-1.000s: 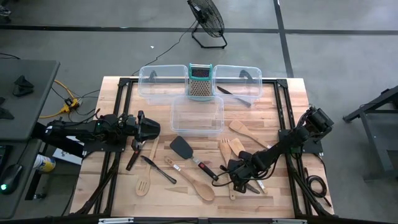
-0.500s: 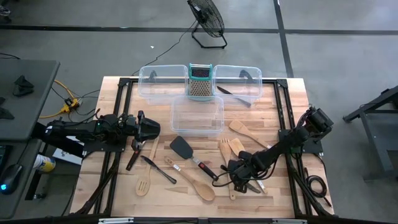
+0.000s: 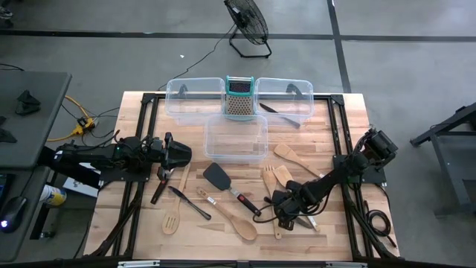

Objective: Pick & Place Kitchen Items
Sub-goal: Put the right black knife into the right transparent bin

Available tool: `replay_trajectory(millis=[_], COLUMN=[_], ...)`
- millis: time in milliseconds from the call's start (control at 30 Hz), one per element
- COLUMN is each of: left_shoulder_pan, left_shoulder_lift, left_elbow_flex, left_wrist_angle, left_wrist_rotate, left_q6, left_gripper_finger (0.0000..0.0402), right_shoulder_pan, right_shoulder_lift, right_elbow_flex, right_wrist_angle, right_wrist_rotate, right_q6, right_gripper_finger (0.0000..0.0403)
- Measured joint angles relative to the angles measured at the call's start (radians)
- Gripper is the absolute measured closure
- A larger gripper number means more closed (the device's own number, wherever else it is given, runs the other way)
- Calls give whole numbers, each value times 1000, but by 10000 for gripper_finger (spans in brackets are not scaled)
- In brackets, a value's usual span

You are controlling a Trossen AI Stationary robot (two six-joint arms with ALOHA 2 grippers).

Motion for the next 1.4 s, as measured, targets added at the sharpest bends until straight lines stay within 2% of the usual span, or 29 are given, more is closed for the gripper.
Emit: replay_trajectory(millis=[233,567,800,1067,1200,1400], left_shoulder_pan=[0,0,0,0,0,0], left_shoulder_lift=[0,0,0,0,0,0], left_elbow_flex=[0,0,0,0,0,0], left_wrist_angle=[0,0,0,0,0,0], left_wrist_rotate=[0,0,0,0,0,0], left_q6=[0,0,0,0,0,0], left_gripper_finger=[226,226,226,226,226,226], right_shoulder_pan=[-1,-20,-45,-84,-110,-150], right_shoulder_lift=[1,-16,-79,-167,-213,-308], right_elbow_flex=[-1,-2,17,47,75,99], right_wrist_angle=[-6,3,32,46,42,41], right_wrist_rotate=[-6,-44,-89,-88,-59,45], right_q6=[1,46,43,43,20,-37], right_gripper_finger=[377,377,377,377,377,377])
